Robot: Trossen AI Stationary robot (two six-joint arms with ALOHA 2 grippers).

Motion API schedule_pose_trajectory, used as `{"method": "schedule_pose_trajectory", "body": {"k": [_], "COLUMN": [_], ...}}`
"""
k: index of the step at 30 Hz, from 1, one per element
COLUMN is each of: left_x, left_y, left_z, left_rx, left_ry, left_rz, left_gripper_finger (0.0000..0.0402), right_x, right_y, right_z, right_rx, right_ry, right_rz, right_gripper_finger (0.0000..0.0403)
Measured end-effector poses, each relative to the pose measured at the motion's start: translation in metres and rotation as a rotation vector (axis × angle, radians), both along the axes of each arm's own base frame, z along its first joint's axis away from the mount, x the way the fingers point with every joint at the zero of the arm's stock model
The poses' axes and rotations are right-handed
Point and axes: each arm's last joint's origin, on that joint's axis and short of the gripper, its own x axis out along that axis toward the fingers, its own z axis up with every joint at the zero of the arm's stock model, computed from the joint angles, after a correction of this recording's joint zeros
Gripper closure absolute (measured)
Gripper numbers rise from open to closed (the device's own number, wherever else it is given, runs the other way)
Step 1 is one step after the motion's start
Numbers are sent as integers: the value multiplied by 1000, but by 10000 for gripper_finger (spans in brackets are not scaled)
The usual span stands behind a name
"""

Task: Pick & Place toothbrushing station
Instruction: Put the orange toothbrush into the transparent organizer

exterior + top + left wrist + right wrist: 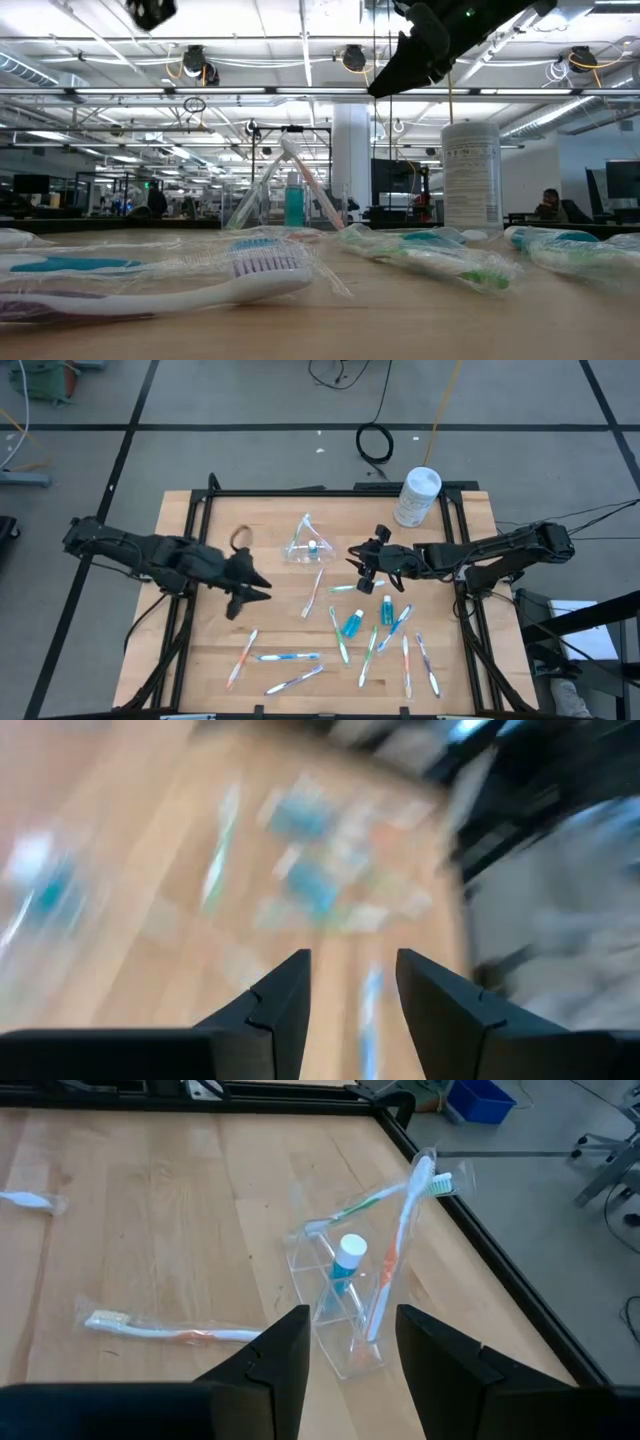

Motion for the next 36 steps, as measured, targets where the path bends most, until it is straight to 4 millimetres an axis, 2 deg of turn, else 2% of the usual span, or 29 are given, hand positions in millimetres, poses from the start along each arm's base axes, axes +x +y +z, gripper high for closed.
{"method": "schedule_pose_trajectory", "body": {"k": [3,7,11,19,26,31,36], "left_x": [4,1,14,32,34,36,41], "left_y": [-3,-13,-29,-61,-82,-89,-88], "left_z": [-15,-46,-71,-117,-154,-170,-171], "left_rx": [-74,-172,-251,-249,-212,-179,-196], "left_ry": [260,580,725,939,1120,1166,1151], "left_rz": [84,170,230,335,395,397,371], "left_gripper_finger": [250,250,250,250,250,250,250], "right_x": [0,0,0,0,-6,-8,-8], "right_y": [0,0,0,3,4,4,4], "right_z": [0,0,0,-1,-20,-26,-25], "right_rx": [1,1,3,73,117,143,142], "right_ry": [-1,-1,-2,-35,0,5,-4], "right_rz": [-1,-1,-2,-30,-55,-74,-72], "right_gripper_finger": [261,261,261,261,261,261,261]}}
